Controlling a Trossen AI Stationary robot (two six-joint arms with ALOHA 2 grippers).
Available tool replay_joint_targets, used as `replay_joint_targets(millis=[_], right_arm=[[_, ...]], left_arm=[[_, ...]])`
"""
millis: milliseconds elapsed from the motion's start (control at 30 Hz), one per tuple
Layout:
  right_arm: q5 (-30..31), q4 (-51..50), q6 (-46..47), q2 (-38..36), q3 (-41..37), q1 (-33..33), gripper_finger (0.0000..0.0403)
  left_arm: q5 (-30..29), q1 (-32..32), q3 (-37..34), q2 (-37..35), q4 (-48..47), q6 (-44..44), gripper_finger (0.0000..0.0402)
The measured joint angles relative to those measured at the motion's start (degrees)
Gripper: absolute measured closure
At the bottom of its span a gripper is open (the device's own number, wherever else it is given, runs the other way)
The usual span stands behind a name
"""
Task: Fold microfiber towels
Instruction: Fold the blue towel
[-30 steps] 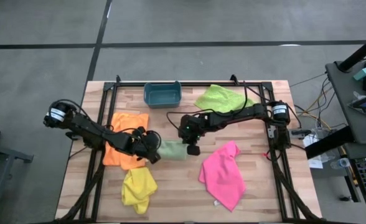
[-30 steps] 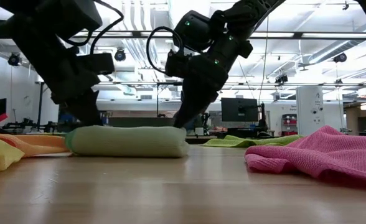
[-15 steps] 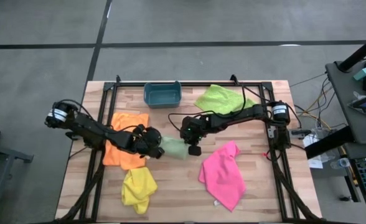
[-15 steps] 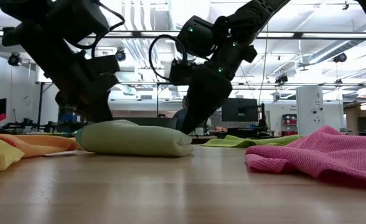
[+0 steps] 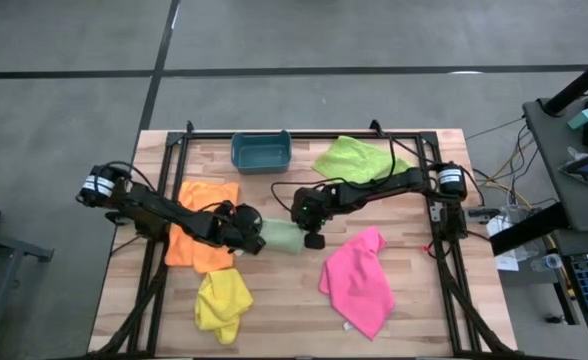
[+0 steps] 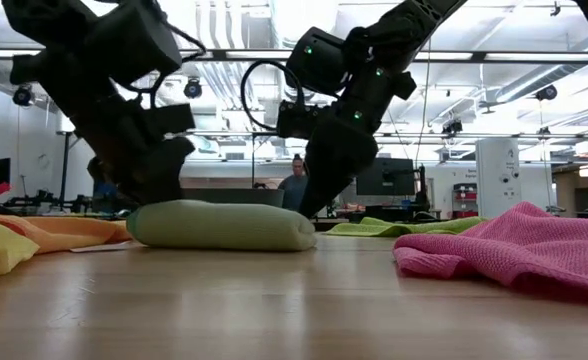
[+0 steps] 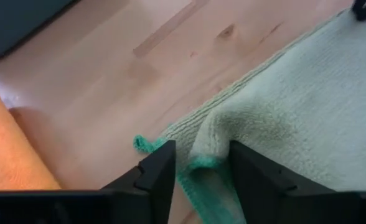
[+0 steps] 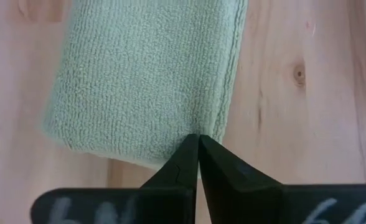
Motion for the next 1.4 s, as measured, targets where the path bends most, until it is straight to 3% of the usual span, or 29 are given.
replay_joint_targets(millis=[367,733,1033,1167,1400], right_arm=[[2.7,-2.7,0.0,-0.9,0.6,-0.2,0.0394],[2.9,-5.6,5.4,-3.3,1.5,-0.3,0.0394],[7.3,-6.4,7.2,-4.5,1.9,2.9,0.0394],[7.8,-2.2,7.6,-4.3,1.7,3.6,0.0394],[7.3,7.8,7.5,-0.7,1.1,5.3,0.0394]], left_arm=[[1.2,0.0,0.1,-3.7,-0.5,3.9,0.0255],[2.9,0.5,0.9,-11.4,-9.9,14.1,0.0255],[7.2,0.0,1.2,-18.2,-3.2,23.3,0.0255],[11.1,-0.5,0.4,-16.3,3.6,26.5,0.0265],[11.6,-0.2,0.1,-6.3,5.3,26.2,0.03]])
